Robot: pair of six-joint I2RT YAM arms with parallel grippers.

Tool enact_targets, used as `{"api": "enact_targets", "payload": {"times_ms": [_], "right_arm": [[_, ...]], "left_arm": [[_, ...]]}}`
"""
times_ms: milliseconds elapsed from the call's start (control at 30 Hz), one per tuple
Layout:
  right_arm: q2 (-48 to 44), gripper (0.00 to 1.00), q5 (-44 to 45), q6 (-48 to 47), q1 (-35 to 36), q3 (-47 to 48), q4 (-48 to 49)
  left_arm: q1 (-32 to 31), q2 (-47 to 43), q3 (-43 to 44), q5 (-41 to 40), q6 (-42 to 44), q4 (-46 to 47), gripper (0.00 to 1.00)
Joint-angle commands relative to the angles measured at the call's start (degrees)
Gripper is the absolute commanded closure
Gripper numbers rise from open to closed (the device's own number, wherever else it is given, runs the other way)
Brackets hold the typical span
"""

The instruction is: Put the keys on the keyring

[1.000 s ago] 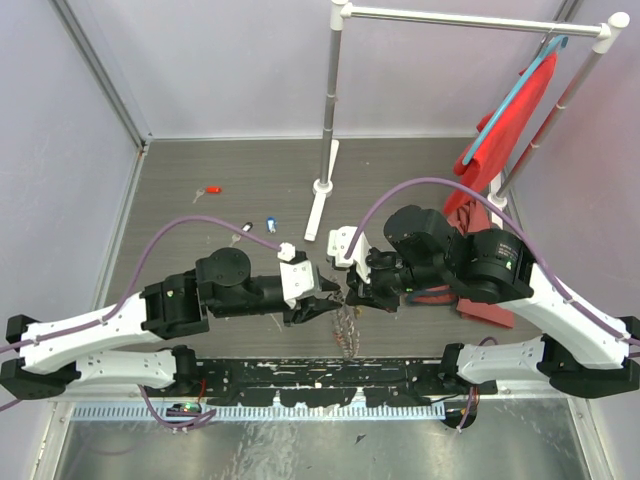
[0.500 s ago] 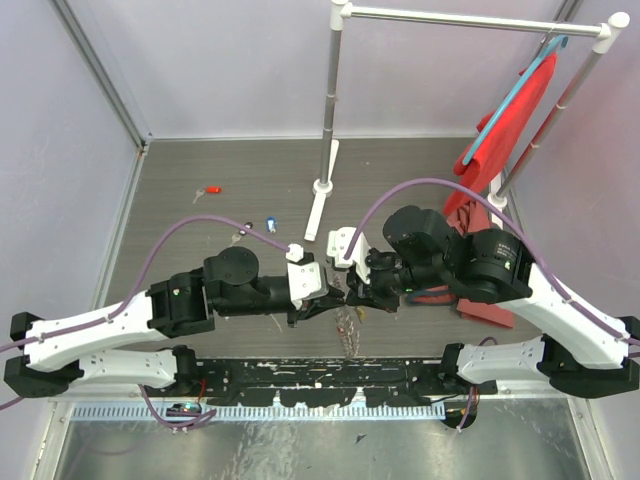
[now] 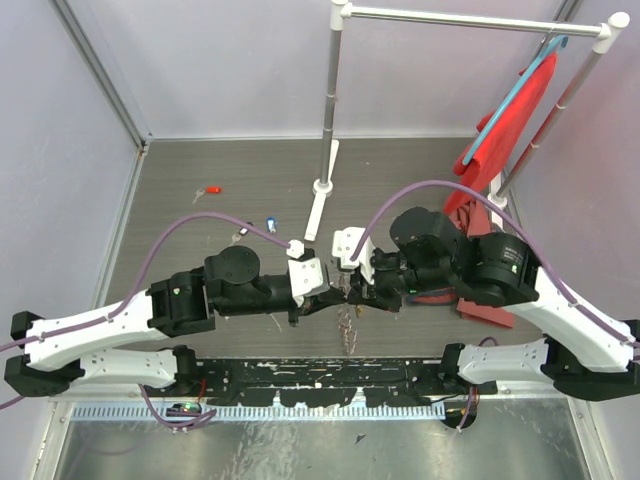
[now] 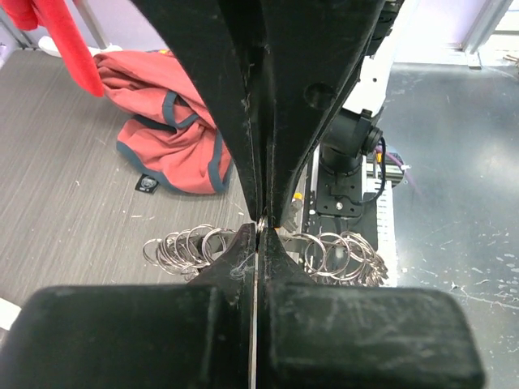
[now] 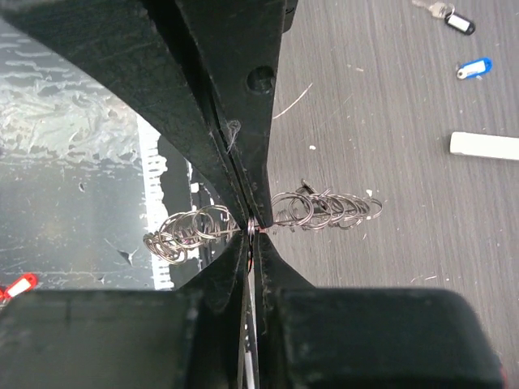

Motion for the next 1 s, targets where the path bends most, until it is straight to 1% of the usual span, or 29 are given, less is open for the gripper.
{"api": "enact_targets", "payload": {"times_ms": [0, 33, 67, 100, 167, 200, 367, 433, 500, 600, 733, 833, 967], "right_arm": [[-4.6, 0.87, -0.7, 2.5, 0.2, -0.1, 10.7], [-5.4, 0.81, -0.1, 3.3, 0.1, -0.5, 11.7], [-6.3, 0.72, 0.5, 4.0, 0.1, -1.0, 12.6], [-7.1, 0.65, 1.3, 4.9, 0.1, -1.7, 14.3], [-10.4, 0.58, 3.5, 7.6, 0.2, -4.1, 18.0], [-11.8, 0.57, 5.0, 9.3, 0.2, -5.7, 20.2], [-18.5, 0.55, 14.4, 20.0, 0.1, -12.7, 28.6], [-20.3, 0.55, 16.8, 25.0, 0.1, -15.4, 31.4], [-22.1, 0.55, 17.8, 30.3, 0.2, -18.7, 34.7], [-23.8, 0.55, 18.3, 35.8, 0.1, -23.5, 39.1], [-24.6, 0.55, 20.2, 42.2, 0.1, -27.5, 42.4], [-25.2, 0.55, 22.5, 47.9, 0.1, -29.8, 44.4], [-26.4, 0.55, 22.1, 53.8, 0.1, -32.6, 48.2]], "left_arm": [[-0.1, -1.2, 0.9, -3.1, -1.4, 2.6, 1.0], [-0.1, -1.8, -0.1, -3.6, -1.7, 3.6, 1.0], [-0.1, -2.4, -0.8, -4.3, -2.0, 4.4, 1.0], [-0.1, -2.9, -1.5, -5.0, -2.4, 5.1, 1.0], [-0.1, -4.2, -3.1, -5.8, -3.1, 6.9, 1.0], [-0.1, -4.7, -3.9, -6.3, -3.6, 7.9, 1.0], [0.0, -7.4, -7.0, -8.3, -5.6, 12.3, 1.0], [-0.1, -8.6, -8.4, -8.9, -6.3, 14.6, 1.0], [-0.2, -9.7, -10.1, -9.5, -6.9, 17.5, 1.0], [0.0, -10.9, -12.2, -10.1, -7.8, 20.9, 1.0], [-0.1, -12.4, -14.8, -11.1, -9.1, 24.8, 1.0], [-0.1, -13.3, -15.7, -12.4, -9.6, 25.9, 1.0], [0.0, -14.0, -16.2, -13.6, -9.7, 26.2, 1.0]]}}
